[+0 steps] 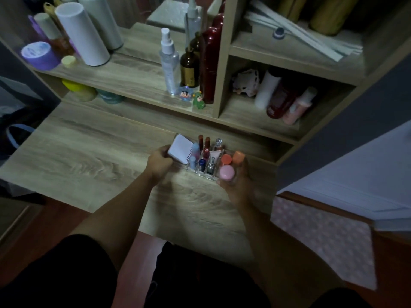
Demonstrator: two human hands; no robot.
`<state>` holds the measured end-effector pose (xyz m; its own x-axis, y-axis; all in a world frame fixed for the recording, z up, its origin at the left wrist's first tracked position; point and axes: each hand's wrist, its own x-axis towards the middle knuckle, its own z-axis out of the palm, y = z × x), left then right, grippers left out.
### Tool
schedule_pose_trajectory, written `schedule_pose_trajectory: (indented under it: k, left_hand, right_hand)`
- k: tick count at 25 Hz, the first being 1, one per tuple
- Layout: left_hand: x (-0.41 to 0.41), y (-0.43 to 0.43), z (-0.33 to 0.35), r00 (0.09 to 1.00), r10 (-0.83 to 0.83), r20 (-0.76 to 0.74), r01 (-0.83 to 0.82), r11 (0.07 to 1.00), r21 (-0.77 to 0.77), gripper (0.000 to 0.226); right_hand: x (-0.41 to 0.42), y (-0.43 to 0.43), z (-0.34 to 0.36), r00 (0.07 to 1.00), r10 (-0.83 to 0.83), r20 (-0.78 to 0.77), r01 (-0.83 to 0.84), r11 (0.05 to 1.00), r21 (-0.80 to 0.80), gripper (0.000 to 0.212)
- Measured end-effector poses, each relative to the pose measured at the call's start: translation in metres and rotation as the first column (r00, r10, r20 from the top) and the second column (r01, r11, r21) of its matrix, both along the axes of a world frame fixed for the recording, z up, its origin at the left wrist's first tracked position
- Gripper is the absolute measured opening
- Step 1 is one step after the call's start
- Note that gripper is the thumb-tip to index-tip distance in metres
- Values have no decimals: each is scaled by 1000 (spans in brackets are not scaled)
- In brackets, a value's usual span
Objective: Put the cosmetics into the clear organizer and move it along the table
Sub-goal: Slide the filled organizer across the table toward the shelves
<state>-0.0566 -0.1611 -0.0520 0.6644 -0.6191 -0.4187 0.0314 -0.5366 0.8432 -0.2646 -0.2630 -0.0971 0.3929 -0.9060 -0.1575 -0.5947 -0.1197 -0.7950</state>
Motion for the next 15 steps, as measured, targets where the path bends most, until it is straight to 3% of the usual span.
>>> schedule_pose_trajectory:
  k: [7, 15]
  left_hand:
    - [-18, -15, -1, 999, 49, -9, -49, 998, -33, 56]
    - [-20, -21, -5, 999, -11, 52, 12, 1000, -19, 57]
  right_hand:
    - [-17, -21, 1, 999, 34, -35, -37, 996, -83, 102]
    - [-21, -28, 3, 997, 71, -28, -73, 994, -83, 97]
